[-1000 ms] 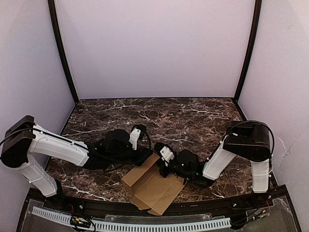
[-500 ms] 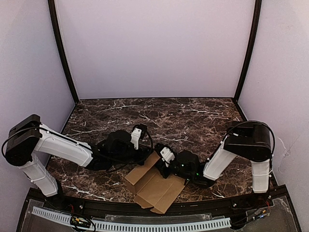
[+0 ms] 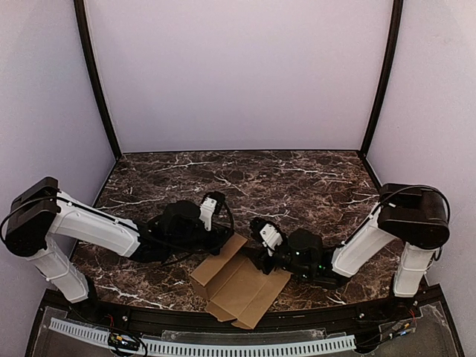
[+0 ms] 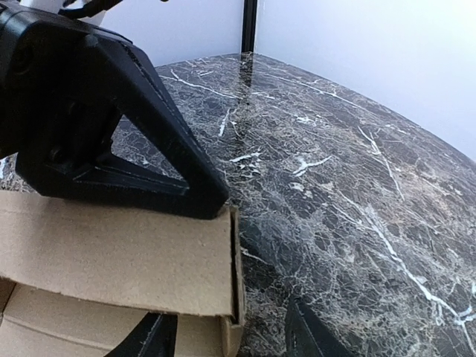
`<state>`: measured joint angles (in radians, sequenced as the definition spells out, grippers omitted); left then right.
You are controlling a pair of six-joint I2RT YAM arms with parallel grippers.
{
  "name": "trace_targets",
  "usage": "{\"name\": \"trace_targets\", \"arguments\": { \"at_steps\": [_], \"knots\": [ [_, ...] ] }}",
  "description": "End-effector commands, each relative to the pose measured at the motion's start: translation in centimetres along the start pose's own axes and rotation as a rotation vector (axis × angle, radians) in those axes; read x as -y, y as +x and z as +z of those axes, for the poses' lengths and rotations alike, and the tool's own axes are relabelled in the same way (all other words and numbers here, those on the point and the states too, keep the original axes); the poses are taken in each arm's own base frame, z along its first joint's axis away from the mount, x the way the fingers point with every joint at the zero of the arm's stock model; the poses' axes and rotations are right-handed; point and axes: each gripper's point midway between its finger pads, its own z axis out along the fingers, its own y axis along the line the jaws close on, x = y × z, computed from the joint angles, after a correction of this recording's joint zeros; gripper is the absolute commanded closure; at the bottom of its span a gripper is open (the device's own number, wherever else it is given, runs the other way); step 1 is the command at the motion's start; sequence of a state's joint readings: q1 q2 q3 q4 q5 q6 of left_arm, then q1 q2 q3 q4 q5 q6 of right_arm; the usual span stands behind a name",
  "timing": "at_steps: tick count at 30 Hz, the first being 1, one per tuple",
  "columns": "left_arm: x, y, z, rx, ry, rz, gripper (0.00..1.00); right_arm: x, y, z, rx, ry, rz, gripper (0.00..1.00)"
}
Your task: Fold the paper box
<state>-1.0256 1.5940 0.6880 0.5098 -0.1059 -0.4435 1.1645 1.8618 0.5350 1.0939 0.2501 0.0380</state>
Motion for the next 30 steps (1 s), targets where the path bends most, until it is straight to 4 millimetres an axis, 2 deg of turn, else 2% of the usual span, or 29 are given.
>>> {"name": "trace_targets", "arguments": {
  "at_steps": [1, 6, 12, 17, 25, 30],
  "knots": [
    [-1.7, 3.0, -0.8, -0.103, -0.063, 0.042, 0.99, -0.1, 0.3, -1.4, -0.026, -0.009, -0.007, 0.48],
    [-1.5, 2.8, -0.8, -0.099, -0.060, 0.045, 0.99, -0.6, 0.8, -2.3, -0.070, -0.043, -0.010, 0.42],
    [-1.3, 1.9, -1.4, -0.083, -0.057, 0.058, 0.96, -0.1, 0.9, -4.7, -0.128, -0.037, 0.023, 0.36],
    [-0.4, -0.1, -2.6, -0.051, -0.038, 0.075, 0.93, 0.0, 0.8, -7.1, -0.210, -0.044, 0.081, 0.30],
    [0.2, -2.2, -5.7, -0.037, -0.032, 0.087, 0.87, 0.6, 1.1, -11.5, -0.389, -0.004, 0.274, 0.24],
    [-0.6, -1.3, -7.6, -0.094, -0.068, 0.051, 0.86, -0.7, 2.9, -13.6, -0.508, -0.032, 0.495, 0.23]
  ]
}}
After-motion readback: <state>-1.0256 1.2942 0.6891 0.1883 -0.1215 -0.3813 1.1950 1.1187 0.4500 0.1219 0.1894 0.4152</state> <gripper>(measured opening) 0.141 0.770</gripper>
